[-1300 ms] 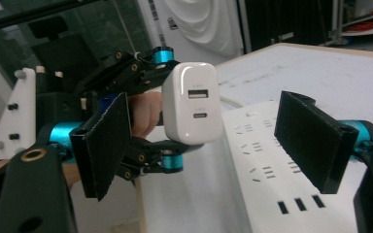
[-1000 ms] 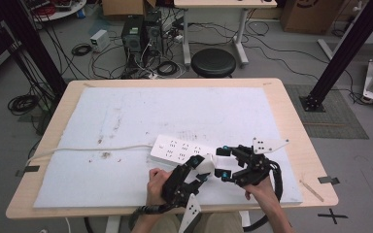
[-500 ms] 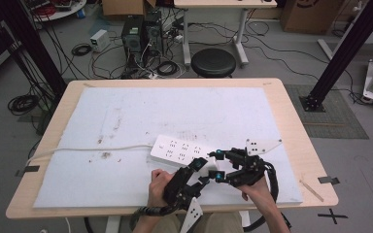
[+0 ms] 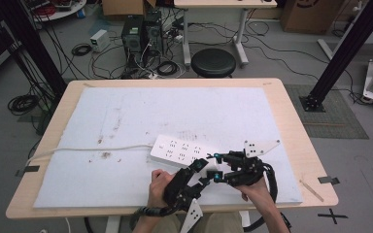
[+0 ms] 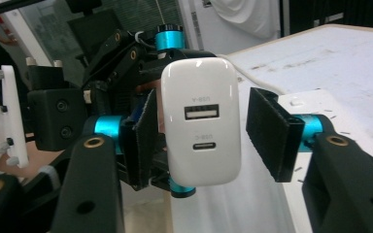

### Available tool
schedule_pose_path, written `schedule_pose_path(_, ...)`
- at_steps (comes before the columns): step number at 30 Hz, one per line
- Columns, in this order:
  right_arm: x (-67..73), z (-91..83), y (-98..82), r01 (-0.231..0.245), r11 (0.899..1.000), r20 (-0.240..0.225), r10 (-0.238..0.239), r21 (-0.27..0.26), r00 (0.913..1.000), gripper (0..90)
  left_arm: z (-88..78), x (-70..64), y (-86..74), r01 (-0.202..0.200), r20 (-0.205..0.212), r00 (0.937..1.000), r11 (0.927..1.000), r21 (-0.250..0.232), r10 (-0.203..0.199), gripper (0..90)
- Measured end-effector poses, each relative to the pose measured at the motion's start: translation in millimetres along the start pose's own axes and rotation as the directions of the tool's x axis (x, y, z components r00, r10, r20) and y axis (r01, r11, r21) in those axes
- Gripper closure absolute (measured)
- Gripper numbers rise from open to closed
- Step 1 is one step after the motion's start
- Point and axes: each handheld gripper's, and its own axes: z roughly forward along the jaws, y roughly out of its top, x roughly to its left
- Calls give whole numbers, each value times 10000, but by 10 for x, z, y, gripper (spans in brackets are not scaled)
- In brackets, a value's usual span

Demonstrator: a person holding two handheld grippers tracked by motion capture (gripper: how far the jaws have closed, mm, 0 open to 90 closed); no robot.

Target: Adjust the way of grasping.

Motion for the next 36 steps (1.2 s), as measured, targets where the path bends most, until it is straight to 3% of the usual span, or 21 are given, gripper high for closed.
schedule_pose_path(11,7,-14,3,150,9996,0,-150,-220,9999,595,4,0,-7,-68,42,10000,10000,-15,68,425)
schedule_pose_path(25,-1,24,-4,393,9992,-148,-393,-36,9991,625,-4,9,-15,12,216,9998,9999,-129,-9,425)
schedule_pose_path(36,-21,40,-25,263,9996,-166,-263,25,9995,629,-2,15,-34,145,451,9989,9999,-72,-141,424)
